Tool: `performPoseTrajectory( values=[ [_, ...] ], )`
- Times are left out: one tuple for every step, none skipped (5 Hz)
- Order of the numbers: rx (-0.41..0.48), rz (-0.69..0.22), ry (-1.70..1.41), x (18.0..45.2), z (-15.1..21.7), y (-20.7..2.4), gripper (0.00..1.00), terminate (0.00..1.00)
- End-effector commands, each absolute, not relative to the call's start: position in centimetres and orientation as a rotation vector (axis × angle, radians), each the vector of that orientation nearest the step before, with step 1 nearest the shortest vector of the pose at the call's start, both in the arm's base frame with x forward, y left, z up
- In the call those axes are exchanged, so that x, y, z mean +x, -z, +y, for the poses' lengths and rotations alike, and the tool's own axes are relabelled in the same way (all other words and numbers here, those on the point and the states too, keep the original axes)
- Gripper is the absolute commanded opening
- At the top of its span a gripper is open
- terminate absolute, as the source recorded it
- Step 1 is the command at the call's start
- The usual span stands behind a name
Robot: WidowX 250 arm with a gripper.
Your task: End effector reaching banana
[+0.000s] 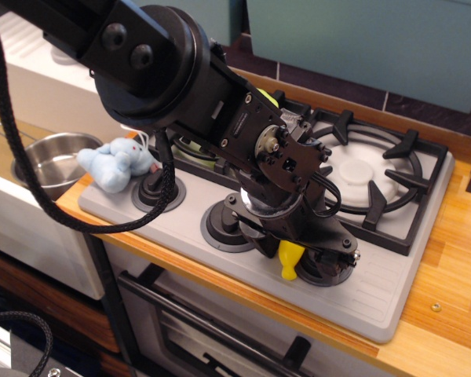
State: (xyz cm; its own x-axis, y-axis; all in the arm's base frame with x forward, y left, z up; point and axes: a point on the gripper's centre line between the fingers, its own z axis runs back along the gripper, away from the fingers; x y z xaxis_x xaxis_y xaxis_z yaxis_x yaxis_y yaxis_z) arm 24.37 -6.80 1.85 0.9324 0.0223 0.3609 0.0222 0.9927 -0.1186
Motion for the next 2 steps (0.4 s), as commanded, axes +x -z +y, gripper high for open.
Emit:
performPoseTrajectory(
  values=[
    [-0.098,-0.344,-0.021,24.03,-6.04,-1.58,1.0,0.0],
    [-0.098,-0.344,-0.021,24.03,-6.04,-1.58,1.0,1.0]
  ],
)
